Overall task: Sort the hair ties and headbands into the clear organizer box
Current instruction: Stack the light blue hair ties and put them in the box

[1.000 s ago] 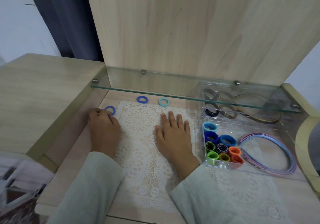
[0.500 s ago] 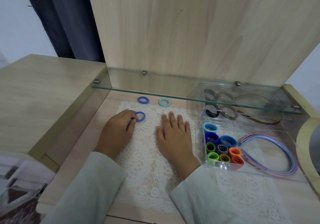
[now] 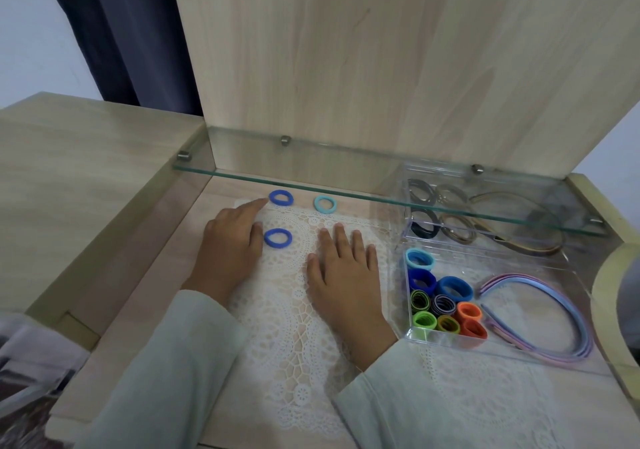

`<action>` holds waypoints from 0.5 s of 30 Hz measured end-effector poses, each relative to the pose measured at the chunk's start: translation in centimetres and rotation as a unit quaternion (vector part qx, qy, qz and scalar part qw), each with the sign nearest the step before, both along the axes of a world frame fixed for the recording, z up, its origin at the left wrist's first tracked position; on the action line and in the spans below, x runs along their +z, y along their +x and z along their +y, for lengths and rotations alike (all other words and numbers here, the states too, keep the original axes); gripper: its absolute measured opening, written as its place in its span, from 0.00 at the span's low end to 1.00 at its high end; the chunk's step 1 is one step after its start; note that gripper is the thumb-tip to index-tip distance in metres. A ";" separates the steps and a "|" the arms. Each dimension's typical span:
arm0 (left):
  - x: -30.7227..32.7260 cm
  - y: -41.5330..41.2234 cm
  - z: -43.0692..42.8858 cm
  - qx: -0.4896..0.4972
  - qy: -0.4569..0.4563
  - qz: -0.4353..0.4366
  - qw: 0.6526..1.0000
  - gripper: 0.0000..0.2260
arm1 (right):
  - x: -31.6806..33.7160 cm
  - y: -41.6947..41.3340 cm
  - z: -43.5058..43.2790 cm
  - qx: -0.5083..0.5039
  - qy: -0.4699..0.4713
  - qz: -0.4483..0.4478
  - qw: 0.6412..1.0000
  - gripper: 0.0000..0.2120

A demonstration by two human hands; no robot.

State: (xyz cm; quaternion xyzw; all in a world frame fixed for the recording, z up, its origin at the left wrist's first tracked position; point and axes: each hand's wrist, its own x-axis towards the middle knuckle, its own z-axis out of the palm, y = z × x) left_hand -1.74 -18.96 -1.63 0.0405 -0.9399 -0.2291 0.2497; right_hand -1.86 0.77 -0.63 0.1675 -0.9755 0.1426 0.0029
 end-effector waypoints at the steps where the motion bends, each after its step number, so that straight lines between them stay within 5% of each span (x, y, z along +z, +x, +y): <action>1: 0.0 -0.5 -0.1 0.010 0.019 -0.008 1.000 0.18 | 0.0 0.0 0.0 0.000 -0.001 0.000 1.000 0.28; 5: 0.2 -2.7 -0.7 0.016 0.073 -0.040 0.996 0.16 | -0.1 0.0 -0.1 -0.001 0.005 0.007 1.000 0.28; 9: 0.7 -4.0 -0.9 0.017 0.011 -0.076 0.997 0.16 | -0.3 0.0 -0.2 -0.002 -0.003 0.014 1.000 0.31; 15: 0.0 -3.7 -0.7 0.040 0.011 -0.018 0.999 0.09 | -0.4 -0.2 -0.2 -0.003 -0.006 0.025 1.000 0.35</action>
